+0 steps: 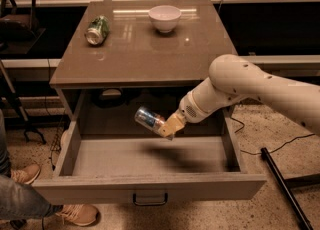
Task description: Place redbull can into top drawer
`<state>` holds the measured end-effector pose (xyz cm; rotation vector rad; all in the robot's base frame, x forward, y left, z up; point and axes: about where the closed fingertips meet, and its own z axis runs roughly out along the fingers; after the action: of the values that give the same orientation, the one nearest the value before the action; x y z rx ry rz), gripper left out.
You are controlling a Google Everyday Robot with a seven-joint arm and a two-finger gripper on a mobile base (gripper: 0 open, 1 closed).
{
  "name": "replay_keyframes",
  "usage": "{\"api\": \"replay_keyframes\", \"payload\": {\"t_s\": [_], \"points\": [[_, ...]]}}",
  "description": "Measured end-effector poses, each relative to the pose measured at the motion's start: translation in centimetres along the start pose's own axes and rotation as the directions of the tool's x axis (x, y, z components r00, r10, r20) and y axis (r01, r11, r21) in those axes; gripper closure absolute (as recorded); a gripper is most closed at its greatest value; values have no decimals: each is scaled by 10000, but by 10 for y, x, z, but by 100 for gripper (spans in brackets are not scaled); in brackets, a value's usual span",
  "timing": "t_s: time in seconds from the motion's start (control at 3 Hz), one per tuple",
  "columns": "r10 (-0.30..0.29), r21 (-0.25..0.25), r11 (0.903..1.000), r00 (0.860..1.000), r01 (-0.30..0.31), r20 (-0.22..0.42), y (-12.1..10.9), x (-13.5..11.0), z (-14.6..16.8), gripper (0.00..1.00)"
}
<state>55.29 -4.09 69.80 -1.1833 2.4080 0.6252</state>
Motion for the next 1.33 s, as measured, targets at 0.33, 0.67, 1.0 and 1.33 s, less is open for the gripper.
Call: {"api": "replay_keyframes", "payload": {"t_s": [0.33, 0.67, 1.0, 1.33], "points": [[35, 130, 9999, 10000, -36, 58, 0, -4, 14, 59], [12, 305, 9995, 10000, -14, 37, -2, -5, 25, 36], [68, 461, 9989, 9999, -62, -126, -7, -1, 37, 12], [219, 574, 9982, 9992, -200, -326, -12, 10, 43, 0]]}}
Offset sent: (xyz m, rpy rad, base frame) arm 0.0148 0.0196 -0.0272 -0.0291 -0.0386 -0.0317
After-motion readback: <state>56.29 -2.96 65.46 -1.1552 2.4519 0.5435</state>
